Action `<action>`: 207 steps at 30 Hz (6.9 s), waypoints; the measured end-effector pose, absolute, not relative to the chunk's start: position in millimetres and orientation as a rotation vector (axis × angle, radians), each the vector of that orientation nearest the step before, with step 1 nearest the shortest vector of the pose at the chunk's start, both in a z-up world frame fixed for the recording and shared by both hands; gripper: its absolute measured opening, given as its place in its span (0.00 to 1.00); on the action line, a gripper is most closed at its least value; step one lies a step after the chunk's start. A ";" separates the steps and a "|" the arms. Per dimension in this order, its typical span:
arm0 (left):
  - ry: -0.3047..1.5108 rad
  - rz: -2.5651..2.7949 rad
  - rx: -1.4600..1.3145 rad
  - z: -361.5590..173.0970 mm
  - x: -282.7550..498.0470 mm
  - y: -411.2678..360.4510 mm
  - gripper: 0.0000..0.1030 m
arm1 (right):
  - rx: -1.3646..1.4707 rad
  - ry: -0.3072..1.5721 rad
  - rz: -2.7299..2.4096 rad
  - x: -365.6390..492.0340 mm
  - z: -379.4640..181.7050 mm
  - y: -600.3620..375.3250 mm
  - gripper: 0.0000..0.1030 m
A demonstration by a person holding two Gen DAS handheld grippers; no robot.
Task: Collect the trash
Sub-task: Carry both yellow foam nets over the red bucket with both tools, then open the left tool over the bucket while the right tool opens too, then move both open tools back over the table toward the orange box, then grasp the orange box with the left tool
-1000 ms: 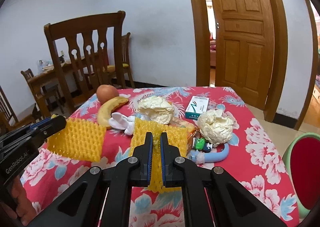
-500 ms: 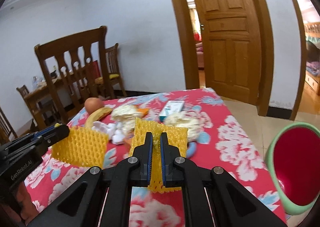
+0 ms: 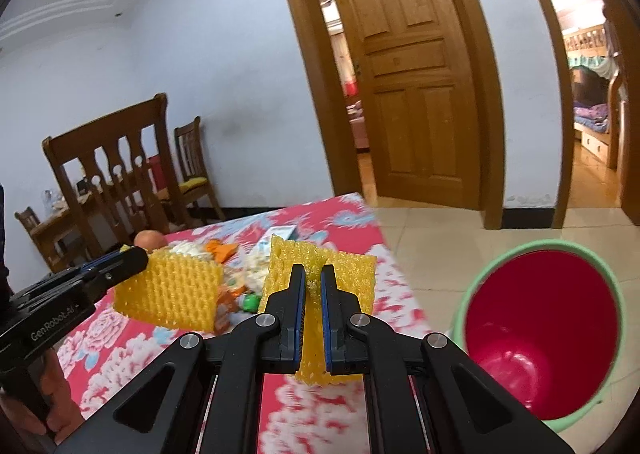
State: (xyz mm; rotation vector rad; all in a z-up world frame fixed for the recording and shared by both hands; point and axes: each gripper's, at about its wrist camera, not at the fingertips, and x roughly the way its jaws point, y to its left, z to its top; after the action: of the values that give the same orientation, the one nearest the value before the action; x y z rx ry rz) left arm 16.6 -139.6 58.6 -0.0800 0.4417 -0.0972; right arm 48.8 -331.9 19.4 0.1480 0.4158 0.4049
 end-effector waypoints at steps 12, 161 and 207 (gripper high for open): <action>0.465 -0.292 -0.098 60.3 50.3 -230.1 0.07 | 0.205 0.414 0.221 47.6 11.9 -421.3 0.07; 0.641 -0.187 -0.257 52.7 51.0 -170.9 0.90 | 0.262 0.573 0.069 37.5 27.5 -347.8 0.57; 0.804 0.076 -0.197 -29.8 90.8 -84.9 0.54 | 0.316 0.661 0.189 57.9 -12.9 -310.6 0.59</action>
State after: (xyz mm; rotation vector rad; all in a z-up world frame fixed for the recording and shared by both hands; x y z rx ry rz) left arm 90.8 -84.9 -29.8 -0.1968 0.8042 0.0765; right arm 57.9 -310.6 -12.9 0.3157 0.6610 0.1887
